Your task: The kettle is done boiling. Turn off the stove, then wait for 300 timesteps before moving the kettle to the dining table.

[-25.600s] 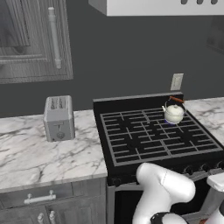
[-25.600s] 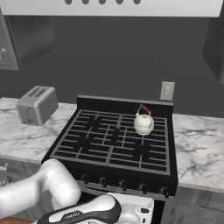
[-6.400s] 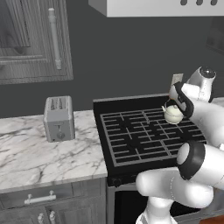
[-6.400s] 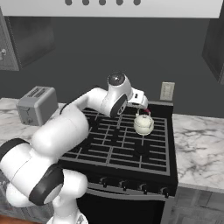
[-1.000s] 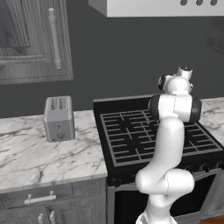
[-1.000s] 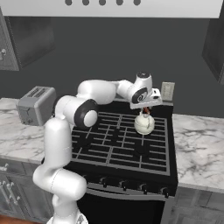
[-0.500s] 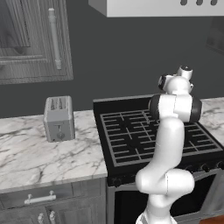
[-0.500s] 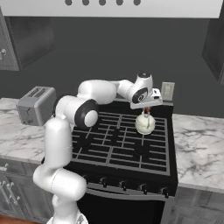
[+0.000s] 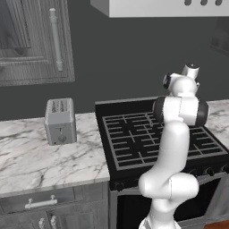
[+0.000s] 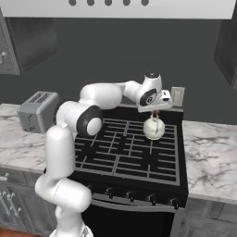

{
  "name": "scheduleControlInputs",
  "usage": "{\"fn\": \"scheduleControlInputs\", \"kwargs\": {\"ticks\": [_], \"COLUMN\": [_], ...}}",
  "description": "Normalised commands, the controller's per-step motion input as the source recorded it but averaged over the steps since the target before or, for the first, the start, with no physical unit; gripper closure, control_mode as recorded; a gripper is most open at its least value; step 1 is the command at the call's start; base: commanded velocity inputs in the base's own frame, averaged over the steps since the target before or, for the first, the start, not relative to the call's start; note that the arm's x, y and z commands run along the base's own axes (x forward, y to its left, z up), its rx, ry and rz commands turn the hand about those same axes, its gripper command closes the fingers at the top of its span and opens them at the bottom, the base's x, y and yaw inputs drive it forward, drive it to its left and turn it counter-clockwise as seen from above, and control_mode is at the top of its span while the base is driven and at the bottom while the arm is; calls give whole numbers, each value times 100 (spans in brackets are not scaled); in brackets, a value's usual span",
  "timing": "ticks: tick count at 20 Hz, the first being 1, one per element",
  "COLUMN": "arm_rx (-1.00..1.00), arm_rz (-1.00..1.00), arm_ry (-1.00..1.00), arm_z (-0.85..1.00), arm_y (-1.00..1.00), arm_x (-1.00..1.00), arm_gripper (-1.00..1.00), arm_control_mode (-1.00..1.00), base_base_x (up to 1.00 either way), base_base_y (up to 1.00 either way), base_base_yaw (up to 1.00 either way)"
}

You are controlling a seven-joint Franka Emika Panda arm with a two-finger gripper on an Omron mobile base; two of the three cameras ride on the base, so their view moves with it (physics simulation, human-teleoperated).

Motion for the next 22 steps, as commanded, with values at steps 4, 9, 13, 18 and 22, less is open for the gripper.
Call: {"fn": "scheduleControlInputs", "kwargs": {"ticks": [4,9,13,18,22], "arm_rx": [-2,-2,-3,-3,-3], "arm_rz": [-1,-3,-6,-7,-7], "arm_ry": [0,0,0,0,0], "arm_z": [30,27,33,27,26], "arm_y": [0,6,7,7,8], "arm_x": [-19,-39,-49,-55,-59], "arm_gripper": [100,100,100,100,100], "arm_control_mode": [-100,-100,-100,-100,-100], "base_base_x": [0,0,0,0,0], "base_base_y": [0,0,0,0,0], "base_base_yaw": [0,0,0,0,0]}}
